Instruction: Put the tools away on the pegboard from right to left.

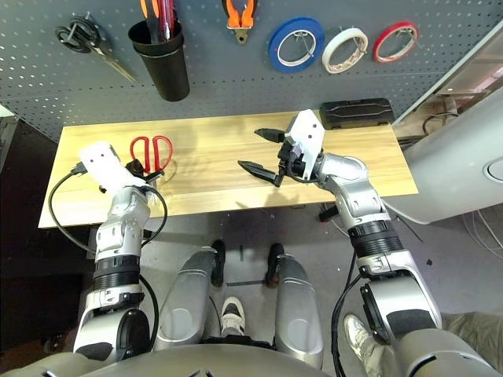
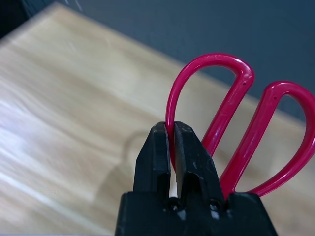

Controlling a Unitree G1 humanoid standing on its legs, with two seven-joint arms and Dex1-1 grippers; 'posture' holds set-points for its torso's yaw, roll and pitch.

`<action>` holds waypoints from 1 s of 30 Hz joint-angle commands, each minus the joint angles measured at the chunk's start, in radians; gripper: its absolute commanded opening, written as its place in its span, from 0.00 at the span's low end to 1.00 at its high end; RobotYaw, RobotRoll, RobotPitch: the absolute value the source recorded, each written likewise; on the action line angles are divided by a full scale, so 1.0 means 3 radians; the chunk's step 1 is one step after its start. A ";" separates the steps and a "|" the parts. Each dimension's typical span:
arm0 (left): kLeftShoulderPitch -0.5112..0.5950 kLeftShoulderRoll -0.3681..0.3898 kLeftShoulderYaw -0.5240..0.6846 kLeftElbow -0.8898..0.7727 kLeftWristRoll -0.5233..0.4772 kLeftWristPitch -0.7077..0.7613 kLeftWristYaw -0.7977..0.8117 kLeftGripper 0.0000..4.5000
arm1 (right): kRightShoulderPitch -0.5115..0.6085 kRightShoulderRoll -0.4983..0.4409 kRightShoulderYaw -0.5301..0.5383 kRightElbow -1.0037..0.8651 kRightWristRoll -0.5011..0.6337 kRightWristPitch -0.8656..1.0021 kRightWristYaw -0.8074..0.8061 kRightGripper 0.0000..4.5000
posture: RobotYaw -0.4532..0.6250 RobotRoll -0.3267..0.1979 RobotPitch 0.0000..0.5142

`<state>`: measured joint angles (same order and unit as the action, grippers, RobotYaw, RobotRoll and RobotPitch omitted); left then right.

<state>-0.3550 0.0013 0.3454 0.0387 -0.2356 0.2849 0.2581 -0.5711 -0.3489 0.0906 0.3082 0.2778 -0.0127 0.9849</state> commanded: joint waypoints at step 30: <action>-0.0710 0.0404 0.0175 -0.0673 -0.0544 0.0111 -0.0224 0.01 | -0.0283 0.0032 -0.0464 -0.0867 0.0752 0.0324 -0.0258 1.00 | 0.69 0.62 0.37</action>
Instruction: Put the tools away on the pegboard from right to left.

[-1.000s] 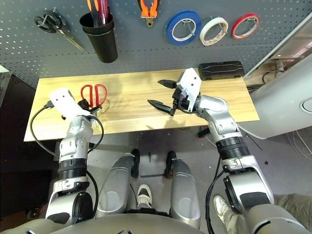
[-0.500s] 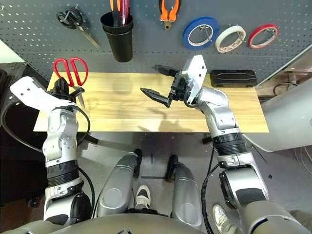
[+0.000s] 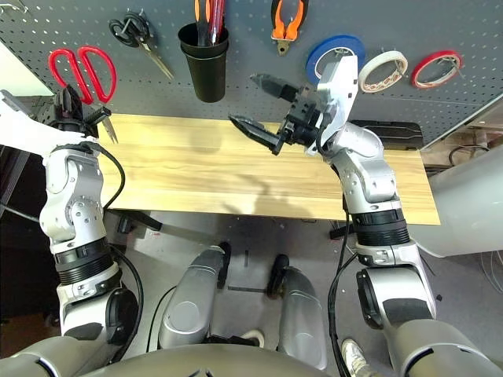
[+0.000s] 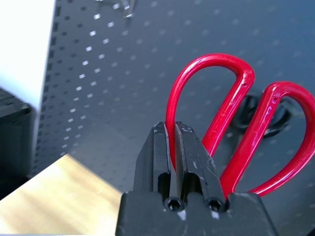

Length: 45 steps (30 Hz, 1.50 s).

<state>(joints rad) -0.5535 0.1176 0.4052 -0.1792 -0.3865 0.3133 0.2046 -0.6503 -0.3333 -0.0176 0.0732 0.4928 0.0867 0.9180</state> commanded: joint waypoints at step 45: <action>-0.0138 0.0078 0.0002 0.0114 -0.0199 -0.0050 -0.0145 0.01 | -0.0058 -0.0059 -0.0090 -0.0093 0.0021 0.0018 0.0016 1.00 | 0.66 0.62 0.36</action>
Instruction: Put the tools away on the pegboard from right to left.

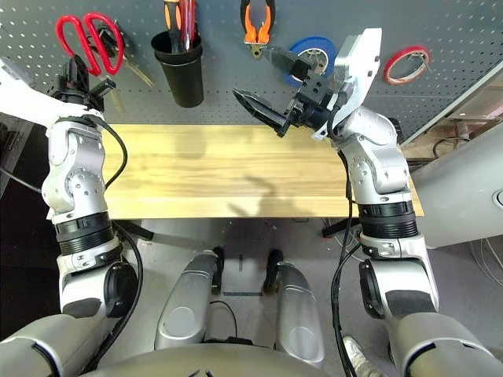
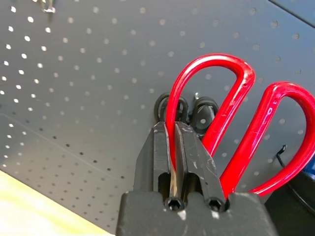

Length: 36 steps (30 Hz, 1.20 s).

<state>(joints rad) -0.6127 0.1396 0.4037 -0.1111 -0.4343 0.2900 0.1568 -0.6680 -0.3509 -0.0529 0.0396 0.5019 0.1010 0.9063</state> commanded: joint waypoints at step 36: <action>-0.0970 0.0487 -0.0200 0.2846 0.0548 -0.0995 -0.0498 0.37 | 0.0054 0.0144 0.0118 -0.0018 -0.0185 -0.0062 -0.0073 1.00 | 0.62 0.62 0.36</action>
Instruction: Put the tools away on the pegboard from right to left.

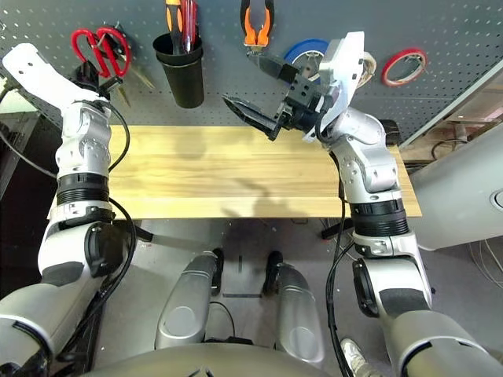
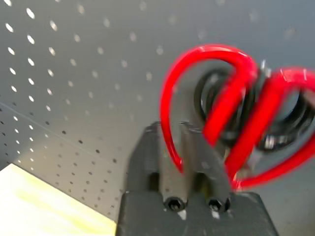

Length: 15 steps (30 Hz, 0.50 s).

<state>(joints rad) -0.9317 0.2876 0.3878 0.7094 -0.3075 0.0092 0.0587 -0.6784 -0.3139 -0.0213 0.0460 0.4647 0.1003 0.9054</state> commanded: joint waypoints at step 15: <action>0.1258 -0.0039 -0.0574 -0.0608 0.0418 -0.0481 -0.0655 0.99 | 0.0612 0.0348 -0.0248 0.0383 -0.0653 -0.0570 -0.1347 1.00 | 0.61 0.62 0.32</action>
<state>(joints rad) -0.5863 0.2809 0.2243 0.5556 -0.1956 -0.1171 -0.1262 -0.5216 -0.2158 -0.0637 0.1419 0.2905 -0.0464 0.5518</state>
